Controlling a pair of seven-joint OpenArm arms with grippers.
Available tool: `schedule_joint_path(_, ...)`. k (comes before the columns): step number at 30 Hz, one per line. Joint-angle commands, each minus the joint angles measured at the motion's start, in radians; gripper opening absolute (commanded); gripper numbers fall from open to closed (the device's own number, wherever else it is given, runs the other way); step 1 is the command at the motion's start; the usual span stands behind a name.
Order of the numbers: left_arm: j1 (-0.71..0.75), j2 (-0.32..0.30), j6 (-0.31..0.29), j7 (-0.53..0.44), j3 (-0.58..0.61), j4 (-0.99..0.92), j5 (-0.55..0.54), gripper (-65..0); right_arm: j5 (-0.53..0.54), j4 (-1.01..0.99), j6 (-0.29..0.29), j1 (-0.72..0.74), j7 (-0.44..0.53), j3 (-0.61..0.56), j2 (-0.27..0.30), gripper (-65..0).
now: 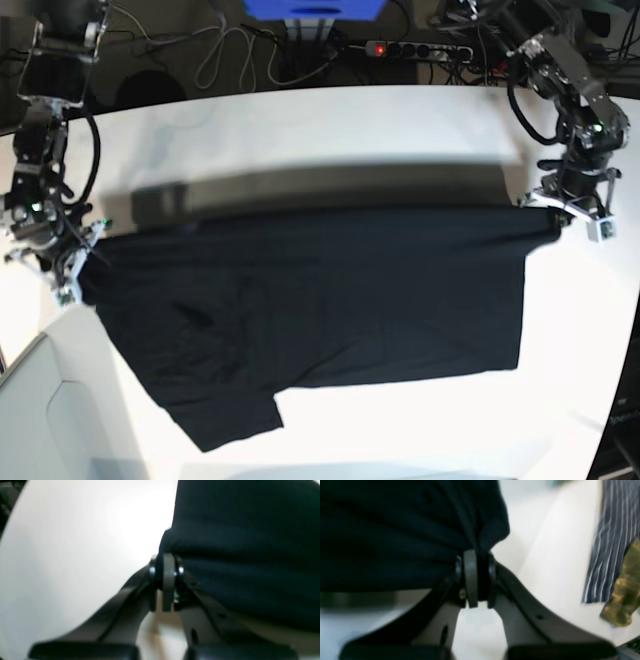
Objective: Fold the T-shirt properly
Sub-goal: 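Lay the shoulder edge down and open both grippers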
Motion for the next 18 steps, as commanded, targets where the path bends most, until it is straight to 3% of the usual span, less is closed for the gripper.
schedule_joint_path(1,0.006,-0.004,0.011,-0.025,-0.008,0.016,0.004,-65.0,-0.014,0.019,0.002,-0.003,0.018,0.011,0.018,-64.8)
schedule_joint_path(8,0.132,0.020,0.003,-0.026,-0.008,0.017,0.001,-65.0,-0.014,0.095,0.001,-0.178,0.044,0.014,0.005,-64.8)
schedule_joint_path(14,0.250,0.039,0.001,-0.074,-0.008,0.030,0.001,-65.0,-0.014,0.259,0.001,-0.345,0.041,0.121,-0.040,-64.8)
schedule_joint_path(18,0.319,0.040,0.001,-0.077,-0.008,0.074,-0.001,-65.0,-0.014,0.298,0.001,-0.423,0.040,0.133,-0.040,-64.8)
